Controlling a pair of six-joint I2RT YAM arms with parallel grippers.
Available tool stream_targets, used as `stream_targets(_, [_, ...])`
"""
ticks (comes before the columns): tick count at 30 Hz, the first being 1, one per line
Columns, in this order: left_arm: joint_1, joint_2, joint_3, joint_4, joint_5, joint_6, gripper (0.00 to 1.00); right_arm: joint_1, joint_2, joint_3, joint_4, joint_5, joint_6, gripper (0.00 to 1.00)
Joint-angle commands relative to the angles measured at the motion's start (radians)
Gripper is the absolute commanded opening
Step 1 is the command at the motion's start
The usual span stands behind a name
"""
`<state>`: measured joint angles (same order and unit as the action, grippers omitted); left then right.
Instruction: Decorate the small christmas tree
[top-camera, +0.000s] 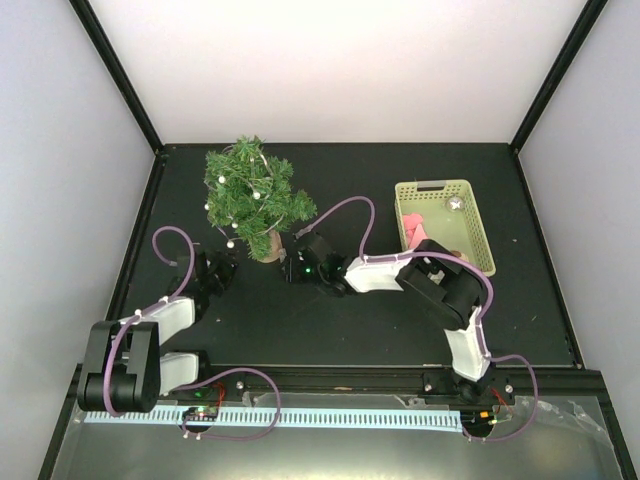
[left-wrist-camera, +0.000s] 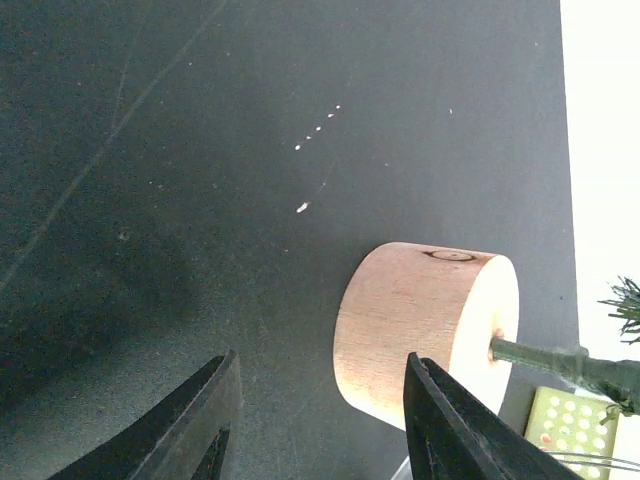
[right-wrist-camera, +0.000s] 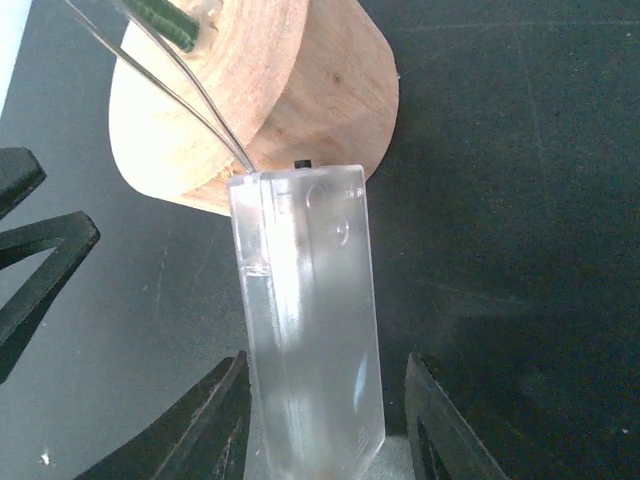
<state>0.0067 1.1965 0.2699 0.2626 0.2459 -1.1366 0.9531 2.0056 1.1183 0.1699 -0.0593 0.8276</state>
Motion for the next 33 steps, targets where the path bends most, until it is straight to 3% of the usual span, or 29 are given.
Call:
stream_targets(1, [0.006, 0.012, -0.01, 0.026, 0.012, 0.003, 0.46, 0.004, 0.035, 0.034, -0.005, 0.025, -0.035, 0.43])
stream_targets(8, [0.006, 0.009, -0.015, 0.03, 0.006, 0.0, 0.46, 0.003, 0.034, 0.044, -0.051, 0.082, -0.081, 0.23])
stream_targets(13, [0.008, 0.009, -0.014, 0.03, 0.009, -0.002, 0.46, 0.003, -0.04, 0.011, -0.083, 0.118, -0.115, 0.15])
stream_targets(21, [0.006, 0.008, -0.011, 0.031, 0.018, -0.006, 0.46, 0.003, -0.325, -0.12, -0.084, 0.105, -0.107, 0.14])
stream_targets(33, [0.007, 0.006, -0.016, 0.035, 0.027, -0.014, 0.46, 0.004, -0.551, -0.181, -0.053, 0.007, -0.037, 0.15])
